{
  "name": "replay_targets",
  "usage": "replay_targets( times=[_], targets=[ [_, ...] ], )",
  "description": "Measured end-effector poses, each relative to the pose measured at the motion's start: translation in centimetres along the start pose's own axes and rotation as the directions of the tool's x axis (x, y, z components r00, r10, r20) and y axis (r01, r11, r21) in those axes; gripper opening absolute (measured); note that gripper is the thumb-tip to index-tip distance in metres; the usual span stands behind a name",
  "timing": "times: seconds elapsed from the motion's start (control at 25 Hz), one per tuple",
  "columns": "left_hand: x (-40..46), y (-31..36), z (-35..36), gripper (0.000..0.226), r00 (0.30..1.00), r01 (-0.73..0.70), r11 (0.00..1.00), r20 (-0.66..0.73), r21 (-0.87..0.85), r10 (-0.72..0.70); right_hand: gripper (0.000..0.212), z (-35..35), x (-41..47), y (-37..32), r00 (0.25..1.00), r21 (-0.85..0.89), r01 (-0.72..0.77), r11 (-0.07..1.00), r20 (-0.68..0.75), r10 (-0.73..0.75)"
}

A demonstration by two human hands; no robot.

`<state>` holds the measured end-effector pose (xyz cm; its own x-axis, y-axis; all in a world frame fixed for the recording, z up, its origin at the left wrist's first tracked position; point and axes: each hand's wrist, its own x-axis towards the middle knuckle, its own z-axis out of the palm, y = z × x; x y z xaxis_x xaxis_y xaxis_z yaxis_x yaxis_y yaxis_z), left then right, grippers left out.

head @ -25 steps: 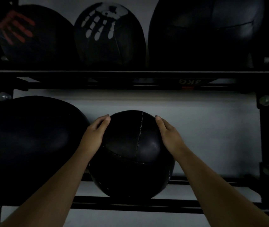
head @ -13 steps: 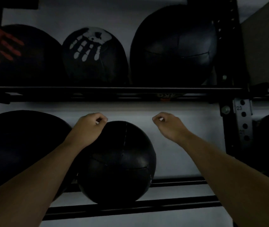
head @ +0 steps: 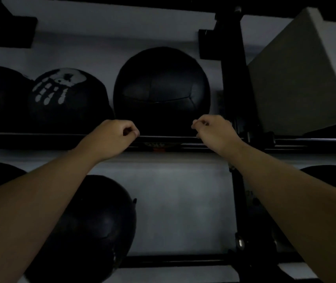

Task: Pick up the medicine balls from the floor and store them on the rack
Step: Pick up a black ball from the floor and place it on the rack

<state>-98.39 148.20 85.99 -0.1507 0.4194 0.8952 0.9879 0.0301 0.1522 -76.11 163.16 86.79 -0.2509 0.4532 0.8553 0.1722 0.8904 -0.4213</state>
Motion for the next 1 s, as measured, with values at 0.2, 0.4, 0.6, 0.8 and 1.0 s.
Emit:
replay_targets(
  times=[0.2, 0.4, 0.6, 0.8, 1.0],
  targets=[
    [2.7, 1.7, 2.4, 0.019, 0.993, 0.038, 0.998, -0.110, 0.055, -0.032, 0.035, -3.6, 2.9, 3.8, 1.000, 0.047, 0.005, 0.999, -0.029, -0.004],
    [6.5, 2.5, 1.3, 0.036, 0.860, 0.145, 0.989, -0.492, -0.022, -0.137, 0.050, -3.4, 7.6, 4.1, 0.998, 0.122, 0.008, 0.992, -0.061, -0.001],
    [13.7, 1.8, -1.0, 0.076, 0.828, 0.235, 0.923, -0.435, -0.305, -0.355, 0.081, -2.1, 15.1, 1.4, 0.996, 0.338, -0.017, 0.941, -0.079, 0.046],
    [17.8, -0.9, 1.4, 0.104, 0.844, 0.147, 0.803, -0.351, -0.578, -0.407, 0.121, 1.0, 19.5, 1.9, 0.993, 0.553, -0.045, 0.832, -0.067, 0.098],
    [18.6, -2.7, 1.2, 0.128, 0.893, 0.112, 0.676, -0.224, -0.728, -0.390, 0.131, 3.5, 24.3, 5.2, 0.990, 0.735, -0.048, 0.676, -0.056, 0.131]
  ],
)
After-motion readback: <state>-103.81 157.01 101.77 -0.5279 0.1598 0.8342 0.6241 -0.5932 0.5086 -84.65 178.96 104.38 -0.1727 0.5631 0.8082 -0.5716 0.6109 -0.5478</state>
